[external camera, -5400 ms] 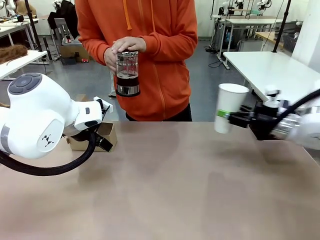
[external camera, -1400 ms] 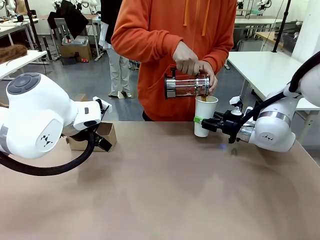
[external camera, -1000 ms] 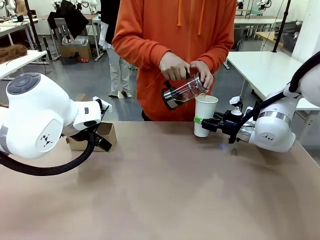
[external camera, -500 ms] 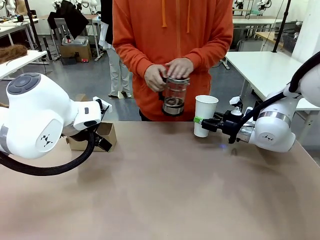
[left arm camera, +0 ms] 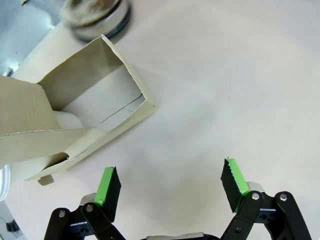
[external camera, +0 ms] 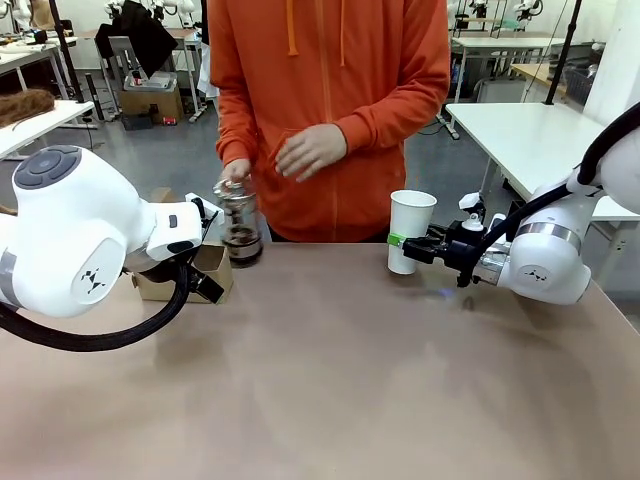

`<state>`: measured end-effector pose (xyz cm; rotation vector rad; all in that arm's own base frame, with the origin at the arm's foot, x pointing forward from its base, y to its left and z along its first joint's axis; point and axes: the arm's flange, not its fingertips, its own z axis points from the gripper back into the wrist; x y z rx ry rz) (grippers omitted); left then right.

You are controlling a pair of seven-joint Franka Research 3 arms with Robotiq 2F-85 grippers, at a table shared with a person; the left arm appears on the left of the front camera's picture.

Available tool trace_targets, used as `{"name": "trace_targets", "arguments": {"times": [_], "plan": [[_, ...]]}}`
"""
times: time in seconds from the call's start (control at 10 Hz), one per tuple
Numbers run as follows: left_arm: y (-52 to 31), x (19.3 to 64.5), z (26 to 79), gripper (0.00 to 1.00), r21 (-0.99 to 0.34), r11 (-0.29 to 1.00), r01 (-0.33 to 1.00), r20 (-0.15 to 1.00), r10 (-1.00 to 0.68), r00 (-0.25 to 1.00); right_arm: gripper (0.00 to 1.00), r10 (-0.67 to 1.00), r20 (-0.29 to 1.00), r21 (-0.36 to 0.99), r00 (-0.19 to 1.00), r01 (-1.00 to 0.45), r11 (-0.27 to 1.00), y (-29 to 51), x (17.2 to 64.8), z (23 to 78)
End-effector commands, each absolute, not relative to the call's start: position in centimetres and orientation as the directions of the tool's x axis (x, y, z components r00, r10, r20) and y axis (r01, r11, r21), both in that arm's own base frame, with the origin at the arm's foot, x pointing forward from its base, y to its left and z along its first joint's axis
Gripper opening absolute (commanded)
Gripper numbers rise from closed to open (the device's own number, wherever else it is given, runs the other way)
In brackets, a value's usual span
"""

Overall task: Pour a drink into a cup and package it in a carrier.
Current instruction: When a person places the Paper Cup Lid on the 600 ml Paper Cup , lift the 600 ml Paper Cup.

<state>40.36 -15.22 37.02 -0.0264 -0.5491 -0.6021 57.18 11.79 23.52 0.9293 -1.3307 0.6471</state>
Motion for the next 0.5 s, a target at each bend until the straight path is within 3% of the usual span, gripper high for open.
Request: {"name": "trace_targets", "arguments": {"times": [0.0, 0.4], "plan": [[-15.2, 40.34, 37.05, 1.0, 0.131, 0.829, 0.544, 0.499, -0.529, 0.686, 0.81, -0.113, 0.981, 0.191, 0.154, -0.841, 0.506, 11.9, 57.19, 23.79], [-15.2, 40.34, 37.05, 1.0, 0.131, 0.829, 0.544, 0.499, -0.529, 0.686, 0.81, -0.113, 0.981, 0.191, 0.154, -0.841, 0.506, 11.9, 57.19, 23.79]]}}
